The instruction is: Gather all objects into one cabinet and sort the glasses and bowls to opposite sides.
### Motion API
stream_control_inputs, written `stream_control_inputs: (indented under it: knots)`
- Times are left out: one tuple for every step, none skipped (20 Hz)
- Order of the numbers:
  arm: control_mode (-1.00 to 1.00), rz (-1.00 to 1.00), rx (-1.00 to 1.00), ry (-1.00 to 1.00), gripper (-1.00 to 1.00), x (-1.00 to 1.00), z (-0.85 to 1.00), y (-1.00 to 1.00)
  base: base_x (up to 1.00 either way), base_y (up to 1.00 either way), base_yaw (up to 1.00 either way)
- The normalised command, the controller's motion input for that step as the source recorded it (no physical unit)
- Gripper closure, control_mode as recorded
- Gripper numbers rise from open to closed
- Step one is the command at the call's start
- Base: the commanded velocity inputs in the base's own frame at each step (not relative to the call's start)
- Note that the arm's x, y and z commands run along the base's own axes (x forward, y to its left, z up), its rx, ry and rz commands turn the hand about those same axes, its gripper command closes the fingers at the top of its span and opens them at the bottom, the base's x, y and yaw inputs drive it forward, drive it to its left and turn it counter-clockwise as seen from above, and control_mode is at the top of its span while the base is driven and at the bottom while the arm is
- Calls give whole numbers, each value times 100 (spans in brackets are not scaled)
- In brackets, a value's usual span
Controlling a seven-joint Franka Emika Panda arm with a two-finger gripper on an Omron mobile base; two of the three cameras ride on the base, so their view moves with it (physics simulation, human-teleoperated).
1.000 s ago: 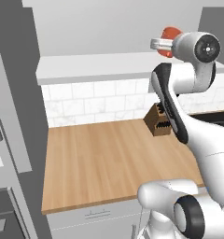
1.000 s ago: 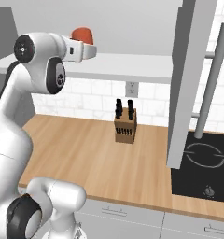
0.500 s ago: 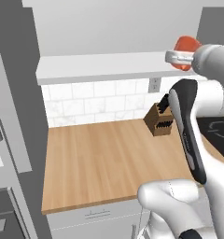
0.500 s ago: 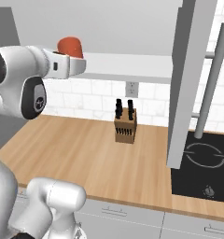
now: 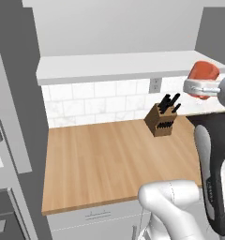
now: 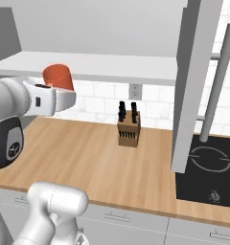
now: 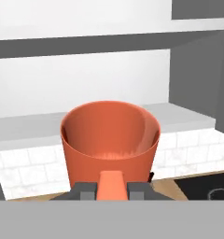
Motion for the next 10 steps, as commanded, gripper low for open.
stream_control_inputs:
  knots:
    - [-100,3,0,15,100,-100,-31,0,0,0,0]
    - [-100,2,0,15,100,-100,-32,0,0,0,0]
    - [-100,1,0,16,100,-100,-34,0,0,0,0]
    - [-100,1,0,17,100,-100,-38,0,0,0,0]
    - [-100,1,0,19,100,-100,-41,0,0,0,0]
    - [-100,0,0,21,100,-100,-42,0,0,0,0]
    - [-100,0,0,22,100,-100,-46,0,0,0,0]
    - [-100,0,-2,24,100,-100,-47,0,0,0,0]
    - [-100,0,-3,26,100,-100,-47,0,0,0,0]
    - [-100,0,-1,28,100,-100,-45,0,0,0,0]
